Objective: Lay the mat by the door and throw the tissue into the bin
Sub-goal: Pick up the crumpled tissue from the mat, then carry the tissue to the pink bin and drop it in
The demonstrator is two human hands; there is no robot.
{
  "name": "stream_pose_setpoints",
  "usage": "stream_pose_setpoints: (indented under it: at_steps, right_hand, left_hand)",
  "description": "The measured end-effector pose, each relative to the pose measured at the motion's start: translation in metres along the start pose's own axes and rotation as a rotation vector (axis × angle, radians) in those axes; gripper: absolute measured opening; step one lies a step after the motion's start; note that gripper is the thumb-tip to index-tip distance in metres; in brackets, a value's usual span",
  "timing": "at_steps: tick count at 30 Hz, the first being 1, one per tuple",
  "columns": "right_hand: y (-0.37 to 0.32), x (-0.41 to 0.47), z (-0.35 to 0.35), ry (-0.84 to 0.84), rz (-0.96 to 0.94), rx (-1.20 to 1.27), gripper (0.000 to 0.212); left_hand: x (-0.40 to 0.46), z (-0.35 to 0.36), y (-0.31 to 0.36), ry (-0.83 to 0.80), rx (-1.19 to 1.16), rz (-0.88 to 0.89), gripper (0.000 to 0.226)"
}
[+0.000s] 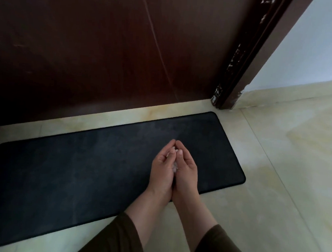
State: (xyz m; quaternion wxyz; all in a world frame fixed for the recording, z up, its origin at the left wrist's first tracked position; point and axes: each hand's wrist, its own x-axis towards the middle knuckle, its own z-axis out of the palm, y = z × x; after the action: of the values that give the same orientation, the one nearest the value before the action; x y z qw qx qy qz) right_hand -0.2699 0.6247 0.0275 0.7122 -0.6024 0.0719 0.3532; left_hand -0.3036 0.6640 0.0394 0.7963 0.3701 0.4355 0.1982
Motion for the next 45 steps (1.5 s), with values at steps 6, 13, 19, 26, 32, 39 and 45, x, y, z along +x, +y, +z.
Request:
stream_pose_setpoints:
  at_steps: [6,13,19,26,32,39,45]
  right_hand:
    - [-0.06,-0.055,-0.012,0.094,0.05,0.142,0.027]
    - [-0.152,-0.128,-0.036,0.188,0.088,0.342,0.026]
    - [-0.248,-0.179,-0.076,0.304,0.007,0.482,0.025]
    - [-0.359,-0.239,-0.172,0.476,-0.144,0.595,0.025]
    - [-0.434,-0.277,-0.292,0.582,-0.189,0.736,0.026]
    - [-0.495,-0.285,-0.395,0.637,-0.2,0.848,0.027]
    - [-0.545,-0.267,-0.468,0.7,-0.247,0.894,0.027]
  left_hand:
    - [-0.058,0.041,0.034,-0.026,0.092,-0.044,0.036]
    - [-0.145,0.113,0.083,-0.084,0.177,-0.099,0.032]
    - [-0.209,0.202,0.109,-0.208,0.158,-0.146,0.031]
    - [-0.297,0.333,0.102,-0.353,0.135,-0.293,0.03]
    - [-0.377,0.457,0.07,-0.439,0.147,-0.41,0.03]
    - [-0.421,0.565,0.031,-0.484,0.198,-0.464,0.027]
    - [-0.428,0.652,-0.002,-0.549,0.254,-0.482,0.031]
